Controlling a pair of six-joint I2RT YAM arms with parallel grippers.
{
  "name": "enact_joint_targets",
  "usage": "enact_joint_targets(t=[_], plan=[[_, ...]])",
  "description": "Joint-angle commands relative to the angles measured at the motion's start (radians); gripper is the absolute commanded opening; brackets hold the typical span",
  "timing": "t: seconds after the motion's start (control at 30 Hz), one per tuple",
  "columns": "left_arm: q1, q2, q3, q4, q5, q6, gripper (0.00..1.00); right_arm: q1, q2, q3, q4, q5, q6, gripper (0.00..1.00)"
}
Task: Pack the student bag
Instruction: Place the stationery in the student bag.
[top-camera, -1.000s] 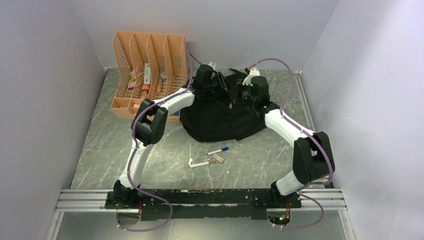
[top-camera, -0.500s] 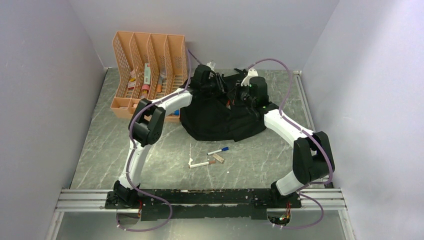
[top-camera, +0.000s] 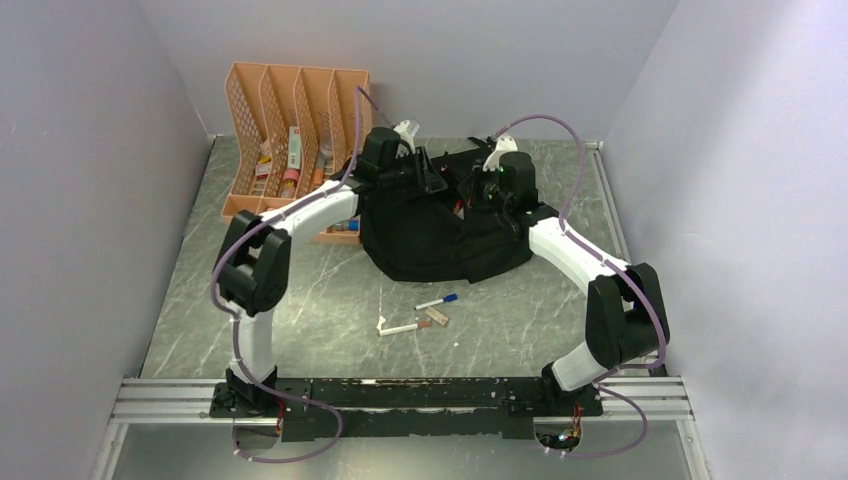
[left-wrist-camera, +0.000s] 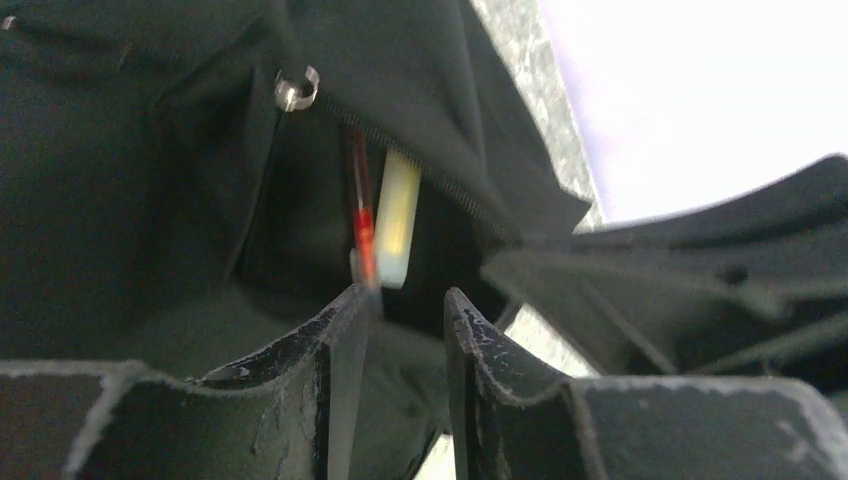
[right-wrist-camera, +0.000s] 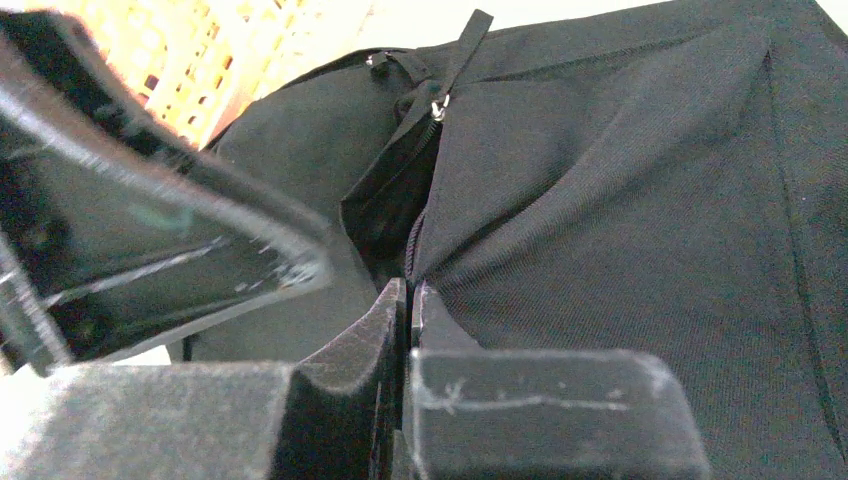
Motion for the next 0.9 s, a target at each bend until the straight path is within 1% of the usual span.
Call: enact_joint_targets(t=[0.0, 0.1, 0.17, 0.3, 0.37, 0.47, 0.57, 0.63, 0.73, 0.8, 0.87], plan=[[0.016, -0.142, -0.138, -0.004, -0.011, 0.106, 0.39, -0.007, -0.028, 0.043, -0.006, 0.019, -0.033, 0.00], [0.012, -0.236, -0.256, -0.001, -0.010, 0.175, 0.40, -0.011, -0.033, 0.040, -0.007, 0.016, -0.034, 0.00], [0.002, -0.302, -0.341, 0.030, -0.010, 0.237, 0.41, -0.012, -0.033, 0.042, -0.009, 0.011, -0.031, 0.00], [-0.052, -0.411, -0.513, 0.045, -0.027, 0.382, 0.49, -0.012, -0.029, 0.038, -0.005, -0.006, -0.030, 0.00], [-0.085, -0.443, -0.556, 0.039, -0.035, 0.436, 0.51, -0.013, -0.027, 0.033, -0.004, -0.006, -0.030, 0.00], [-0.143, -0.476, -0.627, 0.054, -0.059, 0.476, 0.53, -0.012, -0.034, 0.022, -0.006, -0.008, -0.028, 0.00], [-0.196, -0.482, -0.660, 0.070, -0.064, 0.504, 0.53, -0.012, -0.044, 0.013, -0.010, -0.011, -0.028, 0.00], [-0.224, -0.469, -0.656, 0.049, -0.096, 0.513, 0.53, -0.012, -0.050, 0.011, -0.019, -0.009, -0.030, 0.00], [-0.247, -0.442, -0.656, 0.057, -0.096, 0.531, 0.54, -0.013, -0.057, 0.000, -0.015, -0.007, -0.036, 0.00], [-0.263, -0.410, -0.636, 0.046, -0.098, 0.551, 0.55, -0.013, -0.059, -0.008, -0.013, -0.005, -0.035, 0.00], [-0.278, -0.374, -0.609, 0.025, -0.138, 0.569, 0.55, -0.012, -0.062, -0.013, -0.013, -0.011, -0.031, 0.00]])
